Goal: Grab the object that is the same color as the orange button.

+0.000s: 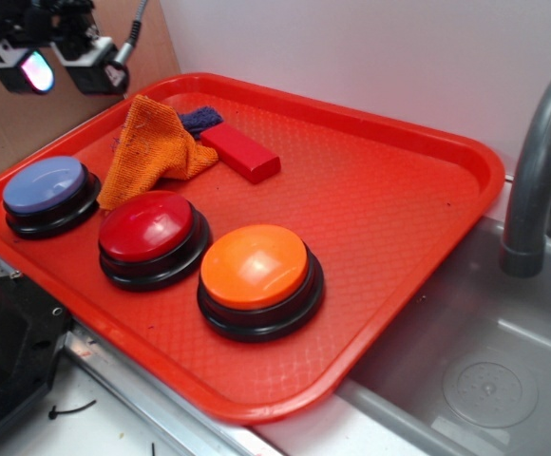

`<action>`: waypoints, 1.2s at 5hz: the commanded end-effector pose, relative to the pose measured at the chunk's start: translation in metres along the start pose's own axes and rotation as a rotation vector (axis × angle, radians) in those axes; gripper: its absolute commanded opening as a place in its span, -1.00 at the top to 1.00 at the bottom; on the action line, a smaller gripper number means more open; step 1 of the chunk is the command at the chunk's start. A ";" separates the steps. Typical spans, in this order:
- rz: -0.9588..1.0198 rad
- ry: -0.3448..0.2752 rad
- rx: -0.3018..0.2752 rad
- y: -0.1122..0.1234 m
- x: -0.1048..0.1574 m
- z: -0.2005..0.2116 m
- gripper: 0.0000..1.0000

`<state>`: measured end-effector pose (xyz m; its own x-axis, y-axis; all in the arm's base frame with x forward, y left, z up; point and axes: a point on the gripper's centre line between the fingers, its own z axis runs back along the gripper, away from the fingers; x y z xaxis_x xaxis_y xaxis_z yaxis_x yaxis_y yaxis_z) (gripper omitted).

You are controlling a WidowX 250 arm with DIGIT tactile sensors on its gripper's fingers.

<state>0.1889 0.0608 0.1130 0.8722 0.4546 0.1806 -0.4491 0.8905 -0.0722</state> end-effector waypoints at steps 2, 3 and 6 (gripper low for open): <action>-0.006 0.015 0.023 -0.004 0.030 -0.068 -1.00; 0.012 0.026 0.057 0.001 0.033 -0.079 -1.00; -0.122 0.075 0.027 0.000 0.034 -0.085 1.00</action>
<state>0.2298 0.0733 0.0283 0.9310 0.3582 0.0697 -0.3573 0.9336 -0.0255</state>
